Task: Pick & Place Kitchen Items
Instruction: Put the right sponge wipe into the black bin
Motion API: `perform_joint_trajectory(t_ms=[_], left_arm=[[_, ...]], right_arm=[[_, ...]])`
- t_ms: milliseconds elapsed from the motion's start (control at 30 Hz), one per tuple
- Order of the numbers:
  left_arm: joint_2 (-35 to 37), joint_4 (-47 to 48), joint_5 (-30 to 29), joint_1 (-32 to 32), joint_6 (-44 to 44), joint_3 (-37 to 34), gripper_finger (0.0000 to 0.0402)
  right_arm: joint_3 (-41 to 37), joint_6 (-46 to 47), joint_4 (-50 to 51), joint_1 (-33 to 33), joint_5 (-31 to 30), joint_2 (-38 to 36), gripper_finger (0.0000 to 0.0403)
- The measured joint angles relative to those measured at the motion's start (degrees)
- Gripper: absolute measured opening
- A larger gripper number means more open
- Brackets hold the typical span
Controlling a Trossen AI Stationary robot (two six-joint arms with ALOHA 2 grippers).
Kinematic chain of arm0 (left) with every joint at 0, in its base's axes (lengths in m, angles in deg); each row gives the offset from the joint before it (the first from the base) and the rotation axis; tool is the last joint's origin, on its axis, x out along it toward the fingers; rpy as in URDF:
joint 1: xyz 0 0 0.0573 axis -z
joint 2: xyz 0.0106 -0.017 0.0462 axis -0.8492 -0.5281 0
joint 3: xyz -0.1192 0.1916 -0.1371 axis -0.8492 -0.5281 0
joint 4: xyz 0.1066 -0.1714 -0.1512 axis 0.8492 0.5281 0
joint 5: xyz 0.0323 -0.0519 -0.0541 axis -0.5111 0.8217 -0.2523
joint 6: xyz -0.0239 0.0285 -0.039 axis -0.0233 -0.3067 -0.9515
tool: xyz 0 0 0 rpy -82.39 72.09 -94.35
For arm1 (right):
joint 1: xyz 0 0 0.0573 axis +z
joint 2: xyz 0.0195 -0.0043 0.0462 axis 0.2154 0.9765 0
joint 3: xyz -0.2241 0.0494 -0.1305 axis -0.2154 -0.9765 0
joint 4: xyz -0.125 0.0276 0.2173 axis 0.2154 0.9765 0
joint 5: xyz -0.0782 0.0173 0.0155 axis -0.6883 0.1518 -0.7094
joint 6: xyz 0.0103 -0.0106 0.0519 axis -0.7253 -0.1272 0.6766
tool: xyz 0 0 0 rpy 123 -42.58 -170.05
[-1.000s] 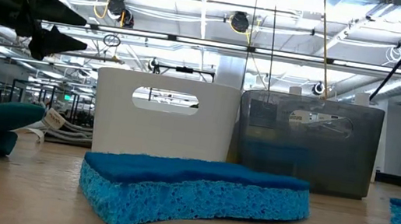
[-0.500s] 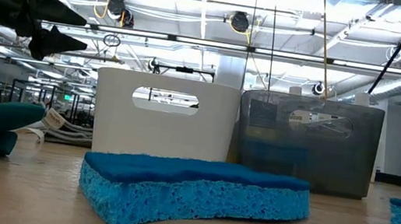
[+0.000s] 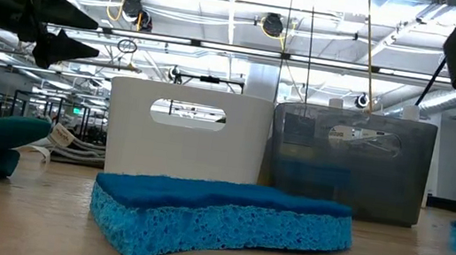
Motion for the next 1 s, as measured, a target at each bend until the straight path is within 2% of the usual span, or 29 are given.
perform_joint_trajectory(t_ms=[100,200,333,467,633,800,900,1000], left_arm=[[0.02,-0.01,-0.01,0.00,0.00,0.00,0.0324],[0.02,-0.01,-0.01,0.00,0.00,-0.02,0.0324],[0.02,-0.03,-0.01,0.02,0.00,-0.02,0.0324],[0.00,-0.02,-0.01,0.02,0.00,0.01,0.0324],[0.01,-0.02,0.00,0.01,0.00,-0.01,0.0324],[0.01,-0.02,0.00,0.00,0.00,-0.01,0.0324],[0.00,-0.01,0.01,0.02,0.00,-0.01,0.0324],[0.00,-0.01,0.00,0.00,0.00,-0.01,0.0324]], right_arm=[[0.00,-12.60,5.80,-0.01,3.13,0.02,0.0000],[-0.04,-20.99,11.30,-0.01,2.73,0.05,0.0000],[0.99,-24.01,16.73,-0.12,-0.76,0.08,0.0000],[5.63,-22.23,23.51,0.33,-2.41,0.06,0.0000],[12.12,-13.41,30.19,0.78,-5.33,-0.24,0.0000],[12.35,6.99,35.70,0.95,-4.88,-1.62,0.0009],[11.94,14.81,42.09,0.89,-2.50,-3.18,0.0039],[9.34,19.01,44.33,0.93,-2.74,-6.45,0.0086]])
